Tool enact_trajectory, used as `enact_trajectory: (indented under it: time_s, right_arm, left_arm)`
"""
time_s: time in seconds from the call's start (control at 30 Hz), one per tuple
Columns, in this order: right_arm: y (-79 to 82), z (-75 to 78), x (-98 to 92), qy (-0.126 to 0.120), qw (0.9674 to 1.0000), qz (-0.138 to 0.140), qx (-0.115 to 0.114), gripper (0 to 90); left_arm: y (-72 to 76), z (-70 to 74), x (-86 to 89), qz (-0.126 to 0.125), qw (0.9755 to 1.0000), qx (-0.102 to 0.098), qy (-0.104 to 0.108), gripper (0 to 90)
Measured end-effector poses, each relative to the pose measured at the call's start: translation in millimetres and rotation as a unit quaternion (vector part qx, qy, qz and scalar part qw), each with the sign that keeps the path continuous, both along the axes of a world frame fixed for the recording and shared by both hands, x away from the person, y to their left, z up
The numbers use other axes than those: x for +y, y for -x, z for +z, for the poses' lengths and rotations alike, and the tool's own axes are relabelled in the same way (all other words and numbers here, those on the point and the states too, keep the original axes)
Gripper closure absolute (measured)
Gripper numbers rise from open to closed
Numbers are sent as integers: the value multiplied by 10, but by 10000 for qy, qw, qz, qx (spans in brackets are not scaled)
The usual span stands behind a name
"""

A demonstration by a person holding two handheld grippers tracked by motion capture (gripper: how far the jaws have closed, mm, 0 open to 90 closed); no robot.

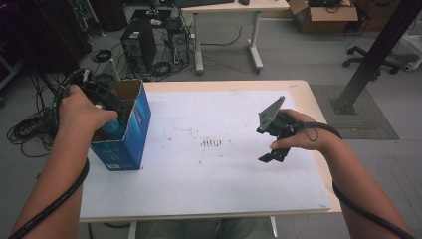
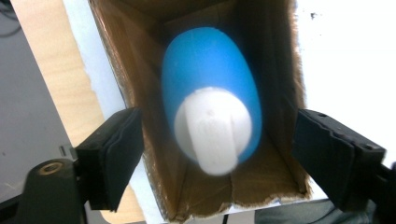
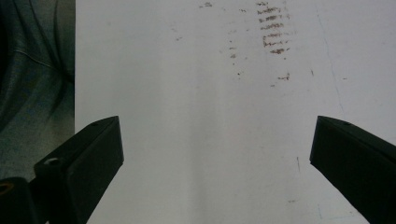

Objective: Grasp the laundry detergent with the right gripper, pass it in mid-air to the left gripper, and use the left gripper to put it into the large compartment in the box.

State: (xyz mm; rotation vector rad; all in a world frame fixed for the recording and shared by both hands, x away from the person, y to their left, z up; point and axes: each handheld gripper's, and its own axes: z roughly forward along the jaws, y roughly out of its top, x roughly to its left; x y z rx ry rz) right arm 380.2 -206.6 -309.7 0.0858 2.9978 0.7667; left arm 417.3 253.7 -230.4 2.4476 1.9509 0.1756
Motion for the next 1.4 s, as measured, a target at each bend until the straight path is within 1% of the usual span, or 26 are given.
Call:
enact_trajectory:
  time_s: [0.07,0.13,0.3,0.37,0.47,0.53,0.63,0.67,0.7,0.77,0.8,0.87,0.9,0.93,0.97,1.0,1.03,1.1,1.13,1.2,1.23,1.3,1.33,1.37,1.4]
  right_arm:
    - [2,9,4,-2,10000,3,2,28]
    - [4,16,8,2,10000,-3,0,28]
    - [10,32,6,13,10000,-2,-9,28]
    - [11,39,1,11,10000,-10,-6,28]
    - [15,58,-12,22,10000,-28,-12,28]
    - [17,67,-17,27,10000,-36,-9,28]
    - [20,77,-20,40,10000,-35,-14,28]
    - [21,78,-20,37,10000,-28,-28,28]
    - [22,80,-18,33,10000,-22,-25,28]
    - [25,81,-15,46,10000,0,-14,28]
    - [26,80,-13,57,10000,7,-6,28]
    - [28,79,-10,72,10000,5,-1,28]
    - [29,82,-8,76,10000,15,2,29]
    - [31,85,-9,82,10000,19,0,29]
    - [32,89,-9,89,10000,24,-1,28]
    - [32,94,-10,98,9999,33,-5,28]
    - [33,98,-11,97,9999,31,-5,28]
    - [40,104,-10,119,9999,40,-1,29]
    - [46,108,-7,135,9999,51,-8,28]
    - [64,121,3,160,9998,72,-8,29]
    - [74,129,10,181,9998,98,-14,29]
    - [98,145,27,208,9997,128,-32,29]
    - [109,156,34,225,9996,143,-38,29]
    - [124,169,41,233,9996,150,-45,29]
    - [134,181,46,245,9995,167,-48,29]
  left_arm:
    - [15,37,-16,-87,10000,-42,-4,138]
    - [29,75,-31,-111,9999,-65,-38,115]
    - [48,133,-47,-195,9998,-25,-67,93]
    - [58,164,-57,-224,9997,-5,-52,82]
    - [76,218,-83,-329,9994,-39,-23,69]
    - [88,246,-103,-442,9990,-69,2,47]
    - [108,290,-154,-671,9976,-58,130,3]
    - [124,314,-188,-805,9965,-45,204,2]
    - [136,333,-210,-873,9958,-60,250,2]
    - [177,396,-289,-1126,9932,-100,268,2]
    - [191,415,-319,-1213,9922,-101,270,2]
    - [238,470,-428,-1528,9879,-31,270,2]
    - [258,486,-468,-1601,9867,-8,273,2]
    - [288,508,-527,-1717,9848,2,246,2]
    - [317,533,-583,-1869,9822,34,193,2]
    - [344,559,-636,-2048,9786,97,167,2]
    - [374,582,-693,-2187,9756,129,170,2]
    - [436,624,-807,-2445,9694,114,200,2]
    - [463,642,-860,-2570,9661,166,203,2]
    - [513,667,-966,-2897,9567,227,182,2]
    - [542,672,-1016,-2993,9536,236,200,2]
    - [585,685,-1105,-3257,9449,274,179,2]
    - [603,691,-1150,-3398,9399,307,166,2]
    - [619,693,-1185,-3505,9359,325,120,2]
    - [629,693,-1209,-3567,9336,339,102,2]
